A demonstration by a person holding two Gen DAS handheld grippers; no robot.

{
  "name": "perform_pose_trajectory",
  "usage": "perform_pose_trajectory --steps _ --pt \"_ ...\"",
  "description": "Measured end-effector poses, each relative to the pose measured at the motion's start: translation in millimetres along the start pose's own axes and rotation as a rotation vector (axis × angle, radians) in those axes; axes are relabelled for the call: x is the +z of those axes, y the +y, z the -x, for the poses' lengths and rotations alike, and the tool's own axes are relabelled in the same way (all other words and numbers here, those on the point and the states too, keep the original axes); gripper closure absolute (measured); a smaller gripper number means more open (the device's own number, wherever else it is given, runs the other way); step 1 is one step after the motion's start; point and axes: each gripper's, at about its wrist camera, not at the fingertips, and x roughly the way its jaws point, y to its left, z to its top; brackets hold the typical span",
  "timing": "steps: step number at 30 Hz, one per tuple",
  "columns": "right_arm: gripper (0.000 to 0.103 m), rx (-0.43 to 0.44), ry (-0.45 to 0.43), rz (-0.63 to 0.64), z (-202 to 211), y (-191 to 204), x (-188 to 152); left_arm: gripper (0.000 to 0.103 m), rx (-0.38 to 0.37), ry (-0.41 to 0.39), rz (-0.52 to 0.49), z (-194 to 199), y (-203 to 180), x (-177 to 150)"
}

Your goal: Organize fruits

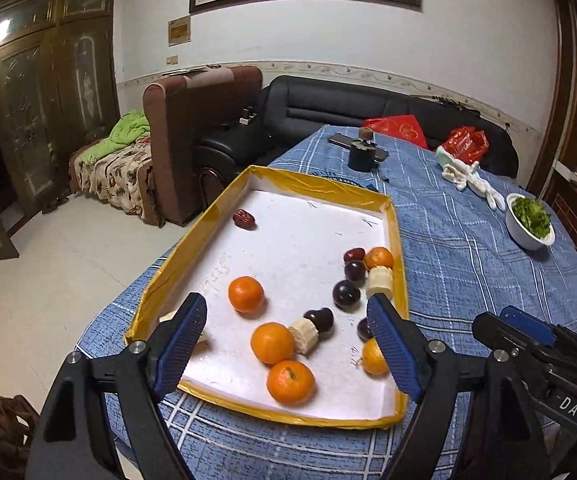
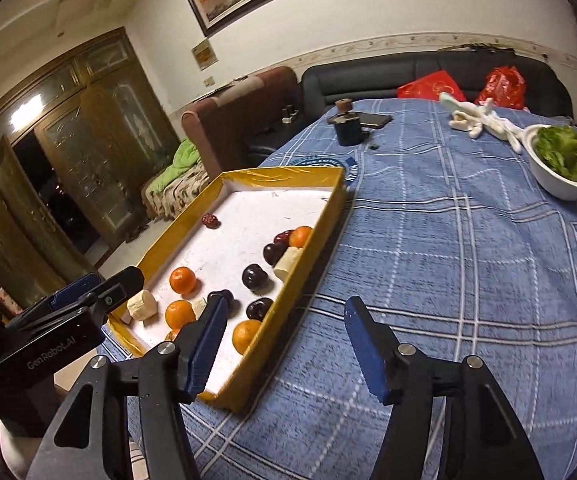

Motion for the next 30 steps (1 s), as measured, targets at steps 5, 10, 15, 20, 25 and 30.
perform_pose_trajectory --steps 5,10,15,20,25,30 --pt "0.033 -0.033 -0.007 -0.016 5.4 -3.7 -9.3 0.017 -0.006 -0.005 -0.021 6.8 -7.2 -2.5" --pt "0.032 -0.074 -0.013 -0.018 5.8 -2.6 -16.5 0.017 -0.004 -0.025 -0.027 15.1 -10.3 -4.8" --pt "0.026 -0.134 -0.03 0.002 7.4 1.3 -21.3 0.017 0.057 -0.074 -0.021 21.6 -12.2 -8.9" --pt "0.026 -0.143 -0.033 0.002 9.1 -0.6 -24.8 0.016 0.066 -0.097 -0.038 24.7 -18.8 -12.2" --pt "0.025 -0.14 -0.032 -0.007 9.5 -3.1 -27.0 0.016 0.034 -0.074 -0.037 24.2 -21.6 -12.9" --pt "0.025 -0.139 -0.031 -0.005 8.2 -2.8 -29.8 0.015 0.008 -0.036 -0.046 21.5 -26.9 -16.4"
